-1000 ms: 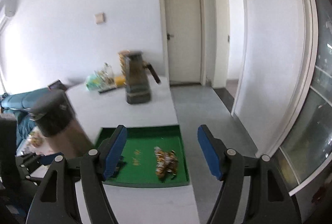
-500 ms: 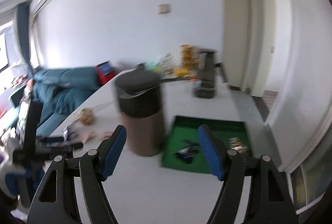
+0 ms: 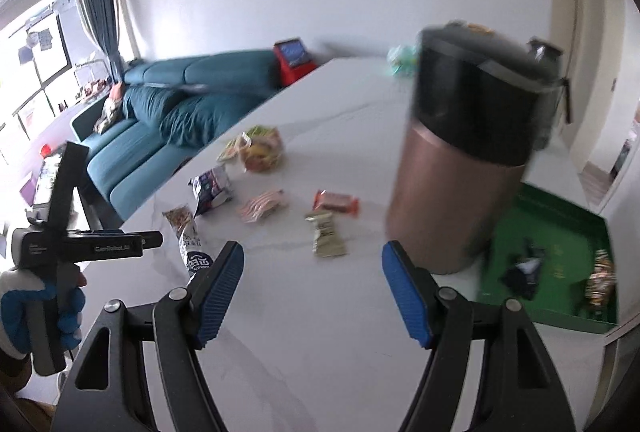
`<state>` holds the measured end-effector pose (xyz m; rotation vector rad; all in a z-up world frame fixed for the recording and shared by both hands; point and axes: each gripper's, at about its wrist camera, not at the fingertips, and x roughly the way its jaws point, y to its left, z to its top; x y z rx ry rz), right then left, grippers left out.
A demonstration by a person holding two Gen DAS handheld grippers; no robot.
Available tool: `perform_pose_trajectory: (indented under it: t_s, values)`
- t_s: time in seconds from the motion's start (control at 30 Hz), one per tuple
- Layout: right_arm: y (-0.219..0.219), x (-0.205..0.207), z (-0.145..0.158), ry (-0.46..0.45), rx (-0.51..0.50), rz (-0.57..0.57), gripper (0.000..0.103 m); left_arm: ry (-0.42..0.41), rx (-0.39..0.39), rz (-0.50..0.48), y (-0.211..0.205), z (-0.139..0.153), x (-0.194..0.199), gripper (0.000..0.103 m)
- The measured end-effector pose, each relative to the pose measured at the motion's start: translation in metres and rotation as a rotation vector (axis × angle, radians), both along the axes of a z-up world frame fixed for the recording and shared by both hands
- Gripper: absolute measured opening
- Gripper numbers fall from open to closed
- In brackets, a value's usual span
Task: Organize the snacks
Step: 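Move both open grippers back toward the remaining snacks on the table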
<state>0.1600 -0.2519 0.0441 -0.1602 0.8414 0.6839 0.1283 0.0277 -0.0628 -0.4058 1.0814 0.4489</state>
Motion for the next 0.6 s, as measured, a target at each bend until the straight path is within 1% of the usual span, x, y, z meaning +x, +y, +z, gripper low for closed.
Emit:
perform_pose_trajectory:
  t_s: [0.07,0.13,0.2,0.4,0.5,0.6]
  values:
    - [0.016,0.011,-0.016,0.029,-0.022,0.016,0.088,0.009,-0.016,0.004,0.001,-0.006,0.001,0.071]
    - [0.029,0.023,-0.031,0.056,-0.046,0.026,0.088,0.026,-0.051,0.01,0.004,-0.015,0.005,0.071]
    - [0.038,0.032,-0.044,0.077,-0.065,0.033,0.088,0.044,-0.066,0.017,0.001,-0.023,0.01,0.071]
    - [0.065,0.067,-0.084,0.128,-0.133,0.05,0.088,0.077,-0.058,0.031,-0.006,-0.035,0.024,0.071]
    - [0.074,0.078,-0.099,0.152,-0.159,0.063,0.088,0.09,-0.047,0.044,-0.007,-0.04,0.03,0.071]
    - [0.08,0.089,-0.112,0.169,-0.178,0.07,0.088,0.106,-0.054,0.058,-0.007,-0.046,0.033,0.071]
